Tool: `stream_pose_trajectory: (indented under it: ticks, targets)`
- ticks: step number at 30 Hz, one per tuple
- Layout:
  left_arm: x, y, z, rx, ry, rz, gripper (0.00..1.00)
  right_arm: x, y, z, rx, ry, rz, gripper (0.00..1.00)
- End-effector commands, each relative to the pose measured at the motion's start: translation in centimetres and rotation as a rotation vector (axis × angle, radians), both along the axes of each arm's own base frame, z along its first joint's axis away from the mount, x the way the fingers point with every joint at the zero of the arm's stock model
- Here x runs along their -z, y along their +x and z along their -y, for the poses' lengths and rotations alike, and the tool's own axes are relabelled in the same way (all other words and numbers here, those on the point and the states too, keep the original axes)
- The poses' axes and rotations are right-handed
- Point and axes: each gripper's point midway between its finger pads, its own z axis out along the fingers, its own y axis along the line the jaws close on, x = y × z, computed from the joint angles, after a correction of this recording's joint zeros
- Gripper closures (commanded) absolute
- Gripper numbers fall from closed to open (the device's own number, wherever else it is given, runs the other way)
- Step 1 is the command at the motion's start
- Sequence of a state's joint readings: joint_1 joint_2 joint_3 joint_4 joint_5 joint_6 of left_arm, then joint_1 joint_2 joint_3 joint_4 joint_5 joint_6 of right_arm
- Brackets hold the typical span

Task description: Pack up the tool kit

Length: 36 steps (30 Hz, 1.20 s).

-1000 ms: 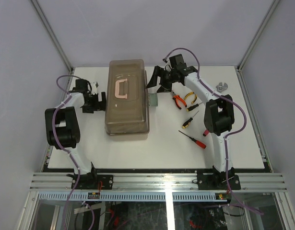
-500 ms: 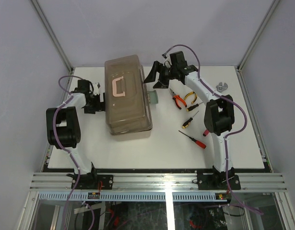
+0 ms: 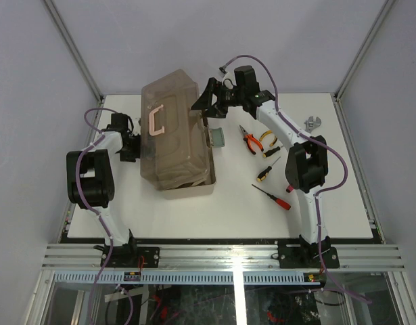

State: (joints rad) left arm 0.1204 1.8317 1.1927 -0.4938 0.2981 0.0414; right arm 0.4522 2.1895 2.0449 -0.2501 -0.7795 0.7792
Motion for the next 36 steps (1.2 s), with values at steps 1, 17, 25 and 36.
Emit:
stream_pose_trajectory:
  ticks: [1, 17, 25, 36]
  targets:
    - [-1.1, 1.3, 2.9, 0.095, -0.056, 0.063, 0.03, -2.0, -3.2, -3.6, -0.136, 0.088, 0.018, 0.15]
    - [-1.1, 1.1, 3.2, 0.113, -0.070, 0.059, 0.04, 3.6, -4.4, -3.7, -0.161, -0.053, -0.082, 0.13]
    - [-1.4, 1.3, 3.4, 0.118, -0.081, 0.059, 0.04, 4.4, -4.7, -3.3, -0.169, -0.086, -0.089, 0.11]
    - [-1.6, 1.2, 3.4, 0.123, -0.079, 0.062, 0.04, 0.5, -5.2, -4.7, -0.217, 0.108, -0.071, 0.01]
